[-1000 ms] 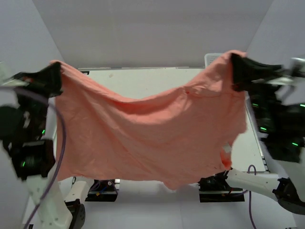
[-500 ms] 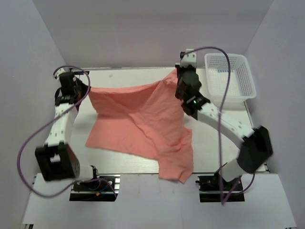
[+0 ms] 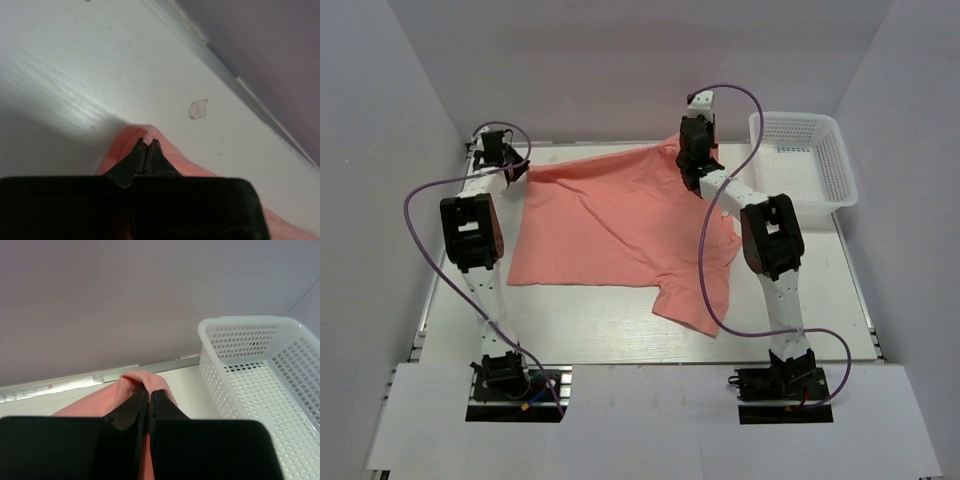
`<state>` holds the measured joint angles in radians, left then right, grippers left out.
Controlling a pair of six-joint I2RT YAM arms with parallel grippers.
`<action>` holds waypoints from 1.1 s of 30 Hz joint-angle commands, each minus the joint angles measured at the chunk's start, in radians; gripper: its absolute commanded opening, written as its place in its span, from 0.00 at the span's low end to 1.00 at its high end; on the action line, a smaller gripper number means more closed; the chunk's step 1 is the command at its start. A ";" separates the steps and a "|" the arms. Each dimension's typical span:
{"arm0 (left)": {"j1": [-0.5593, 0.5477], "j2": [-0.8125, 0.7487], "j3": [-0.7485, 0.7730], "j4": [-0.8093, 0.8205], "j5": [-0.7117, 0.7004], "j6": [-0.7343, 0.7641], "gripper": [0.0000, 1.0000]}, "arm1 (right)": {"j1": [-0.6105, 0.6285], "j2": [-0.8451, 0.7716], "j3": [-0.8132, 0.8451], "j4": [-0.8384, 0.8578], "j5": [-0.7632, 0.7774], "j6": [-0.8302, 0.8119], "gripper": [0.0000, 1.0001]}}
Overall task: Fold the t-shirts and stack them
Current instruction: Flatten out the tshirt, then fold the flattened tshirt in 1/3 of the way
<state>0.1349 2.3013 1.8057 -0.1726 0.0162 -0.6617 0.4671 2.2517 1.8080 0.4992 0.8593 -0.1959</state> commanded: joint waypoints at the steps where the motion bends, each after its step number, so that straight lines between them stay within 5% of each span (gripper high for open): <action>1: -0.001 -0.060 0.018 0.253 -0.005 0.056 0.00 | -0.060 0.019 0.068 0.125 -0.042 0.021 0.00; 6: -0.011 0.024 0.079 0.345 0.089 0.066 0.00 | -0.110 0.066 0.097 0.067 -0.152 0.090 0.00; 11: -0.011 0.248 0.382 0.081 0.217 0.044 0.00 | -0.113 0.002 0.008 -0.007 -0.327 0.084 0.00; 18: -0.011 0.086 0.081 0.208 0.137 0.030 0.00 | -0.108 -0.125 -0.134 -0.100 -0.387 0.096 0.00; 27: -0.011 -0.029 -0.031 0.185 0.128 0.059 0.00 | -0.105 -0.283 -0.231 -0.313 -0.453 0.187 0.00; 33: -0.011 -0.106 -0.086 0.165 0.097 0.068 0.00 | -0.101 -0.441 -0.467 -0.372 -0.534 0.337 0.00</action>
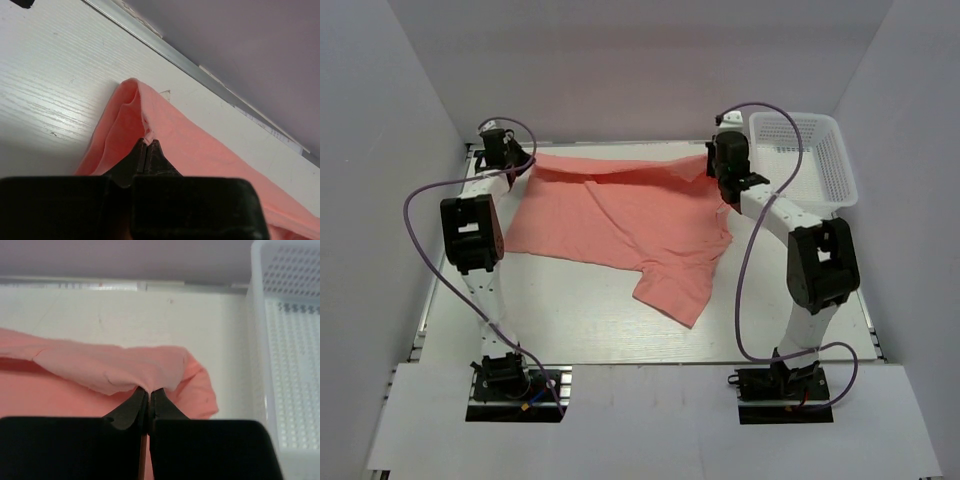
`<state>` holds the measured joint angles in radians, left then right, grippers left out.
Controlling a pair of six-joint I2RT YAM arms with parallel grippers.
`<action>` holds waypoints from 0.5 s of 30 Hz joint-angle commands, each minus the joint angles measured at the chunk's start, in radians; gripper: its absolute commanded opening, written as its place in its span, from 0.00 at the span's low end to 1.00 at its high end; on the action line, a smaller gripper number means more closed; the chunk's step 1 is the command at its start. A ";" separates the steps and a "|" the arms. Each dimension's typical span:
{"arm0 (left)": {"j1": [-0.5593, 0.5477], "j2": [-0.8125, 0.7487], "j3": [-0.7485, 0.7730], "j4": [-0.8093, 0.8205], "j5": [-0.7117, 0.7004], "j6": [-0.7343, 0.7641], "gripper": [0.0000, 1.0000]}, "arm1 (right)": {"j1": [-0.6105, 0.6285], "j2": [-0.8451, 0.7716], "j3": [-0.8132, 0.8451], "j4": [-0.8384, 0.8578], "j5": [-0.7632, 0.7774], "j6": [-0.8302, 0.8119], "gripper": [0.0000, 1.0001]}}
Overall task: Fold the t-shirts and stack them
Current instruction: Fold the flattened tshirt in 1/3 of the way
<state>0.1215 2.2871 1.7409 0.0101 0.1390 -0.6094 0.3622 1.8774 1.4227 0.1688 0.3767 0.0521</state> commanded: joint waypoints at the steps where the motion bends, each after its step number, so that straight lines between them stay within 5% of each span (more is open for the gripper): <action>1: 0.003 -0.092 -0.021 -0.027 -0.026 0.016 0.00 | 0.003 -0.087 -0.105 -0.040 -0.050 0.121 0.00; 8: 0.012 -0.112 -0.030 -0.096 -0.093 0.037 0.00 | 0.011 -0.106 -0.255 -0.046 -0.145 0.173 0.01; 10: 0.012 -0.112 -0.040 -0.137 -0.102 0.046 0.00 | 0.018 -0.098 -0.272 -0.066 -0.186 0.179 0.15; 12: 0.021 -0.124 -0.050 -0.162 -0.125 0.046 0.13 | 0.023 -0.110 -0.312 -0.100 -0.182 0.212 0.18; 13: 0.021 -0.138 -0.061 -0.171 -0.154 0.046 0.29 | 0.024 -0.118 -0.324 -0.116 -0.177 0.238 0.21; 14: 0.021 -0.161 -0.076 -0.171 -0.173 0.046 0.44 | 0.021 -0.136 -0.340 -0.126 -0.167 0.238 0.29; 15: 0.021 -0.175 -0.086 -0.171 -0.191 0.046 0.54 | 0.021 -0.152 -0.343 -0.135 -0.154 0.238 0.50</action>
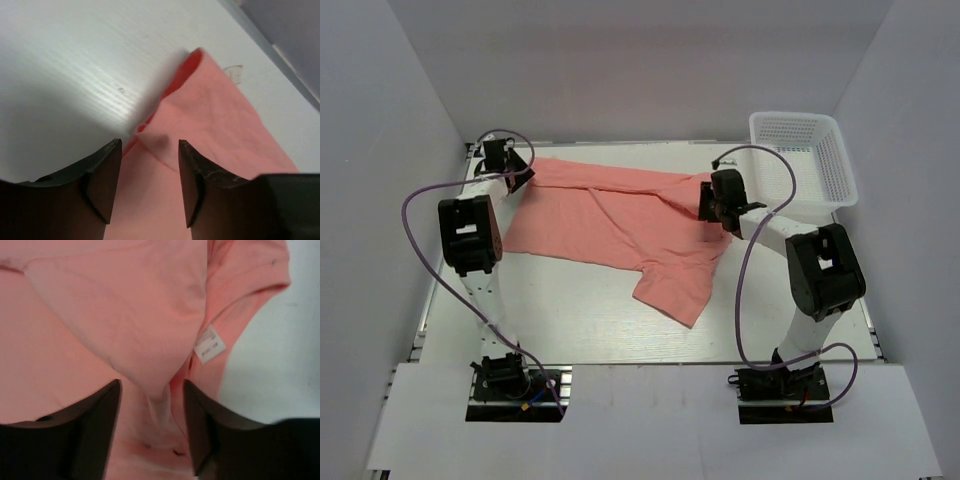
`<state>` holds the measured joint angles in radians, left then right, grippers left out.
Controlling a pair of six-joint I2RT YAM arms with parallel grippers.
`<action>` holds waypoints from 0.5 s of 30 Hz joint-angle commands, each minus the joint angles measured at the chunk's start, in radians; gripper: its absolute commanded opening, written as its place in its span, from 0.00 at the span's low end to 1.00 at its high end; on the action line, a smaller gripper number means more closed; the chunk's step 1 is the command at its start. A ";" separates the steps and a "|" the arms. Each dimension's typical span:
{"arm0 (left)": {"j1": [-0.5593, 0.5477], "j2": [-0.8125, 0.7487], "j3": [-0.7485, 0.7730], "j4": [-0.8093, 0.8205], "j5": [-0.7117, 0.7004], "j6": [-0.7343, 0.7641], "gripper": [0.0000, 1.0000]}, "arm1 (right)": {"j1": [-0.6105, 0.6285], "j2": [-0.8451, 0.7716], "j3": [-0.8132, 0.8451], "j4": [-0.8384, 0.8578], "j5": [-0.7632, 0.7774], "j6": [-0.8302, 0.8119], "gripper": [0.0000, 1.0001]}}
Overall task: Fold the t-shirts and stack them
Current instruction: Fold the flattened tshirt in 1/3 of the way
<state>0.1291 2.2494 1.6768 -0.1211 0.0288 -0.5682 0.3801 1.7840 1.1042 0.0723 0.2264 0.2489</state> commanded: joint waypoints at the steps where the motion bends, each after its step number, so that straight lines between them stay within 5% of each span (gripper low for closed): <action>1: 0.014 -0.152 -0.031 -0.049 -0.099 0.005 0.62 | 0.003 -0.067 -0.020 -0.051 -0.001 0.035 0.62; 3: 0.003 -0.195 -0.046 -0.049 -0.130 0.005 0.88 | 0.005 -0.107 0.003 -0.107 0.004 0.018 0.90; 4: 0.003 -0.208 -0.058 -0.049 -0.142 0.005 1.00 | 0.008 -0.116 0.006 -0.127 0.002 0.013 0.90; 10: -0.008 -0.235 -0.058 -0.002 -0.052 -0.004 1.00 | 0.019 -0.161 0.054 -0.086 -0.091 -0.011 0.90; 15: -0.017 -0.096 0.035 0.023 0.094 -0.013 1.00 | 0.013 0.047 0.198 -0.129 -0.137 0.018 0.90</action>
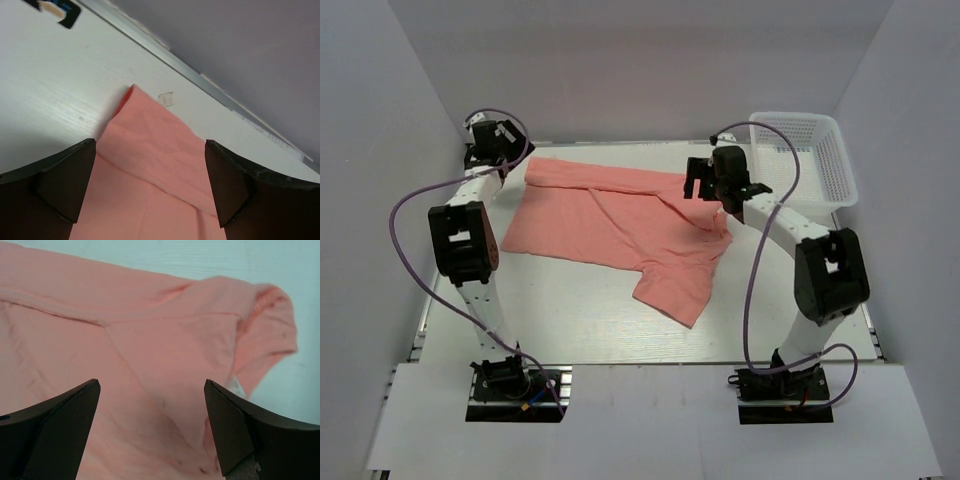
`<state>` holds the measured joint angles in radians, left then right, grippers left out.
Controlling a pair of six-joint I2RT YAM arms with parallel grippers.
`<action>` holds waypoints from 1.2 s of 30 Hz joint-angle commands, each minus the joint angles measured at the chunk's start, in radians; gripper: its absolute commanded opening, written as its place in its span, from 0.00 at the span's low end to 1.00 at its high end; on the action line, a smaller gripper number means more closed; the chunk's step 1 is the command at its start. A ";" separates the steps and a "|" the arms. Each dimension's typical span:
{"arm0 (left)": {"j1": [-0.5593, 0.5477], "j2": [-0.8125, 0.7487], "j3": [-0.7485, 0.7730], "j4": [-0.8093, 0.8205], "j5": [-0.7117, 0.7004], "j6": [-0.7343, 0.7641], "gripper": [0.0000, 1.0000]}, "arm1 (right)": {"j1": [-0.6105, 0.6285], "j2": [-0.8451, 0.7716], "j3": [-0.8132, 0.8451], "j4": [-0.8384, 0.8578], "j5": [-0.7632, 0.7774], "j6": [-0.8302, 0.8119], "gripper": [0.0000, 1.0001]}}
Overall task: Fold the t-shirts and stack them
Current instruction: Fold the flattened tshirt in 1/3 of the way
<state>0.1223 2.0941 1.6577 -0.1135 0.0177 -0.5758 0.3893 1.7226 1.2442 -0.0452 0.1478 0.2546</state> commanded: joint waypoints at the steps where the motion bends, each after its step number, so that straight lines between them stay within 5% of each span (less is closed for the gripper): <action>1: -0.021 0.087 0.100 0.015 0.129 -0.015 1.00 | 0.003 0.132 0.099 -0.012 -0.080 0.015 0.90; 8: -0.066 0.253 0.214 -0.012 0.156 -0.015 1.00 | -0.003 0.281 0.158 0.022 -0.140 0.069 0.90; 17: -0.056 0.274 0.159 -0.110 0.037 -0.006 1.00 | -0.006 0.342 0.104 0.010 -0.186 0.077 0.90; 29: -0.047 -0.072 -0.317 -0.138 -0.090 -0.006 1.00 | 0.003 0.101 -0.267 0.166 -0.232 0.072 0.90; 36: -0.058 -0.107 -0.101 -0.329 -0.120 -0.006 1.00 | 0.006 -0.020 -0.186 0.079 -0.110 0.017 0.90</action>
<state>0.0643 2.0411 1.4494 -0.3218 -0.0509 -0.5838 0.3946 1.7863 0.9970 0.0845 -0.0200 0.3012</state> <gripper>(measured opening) 0.997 0.904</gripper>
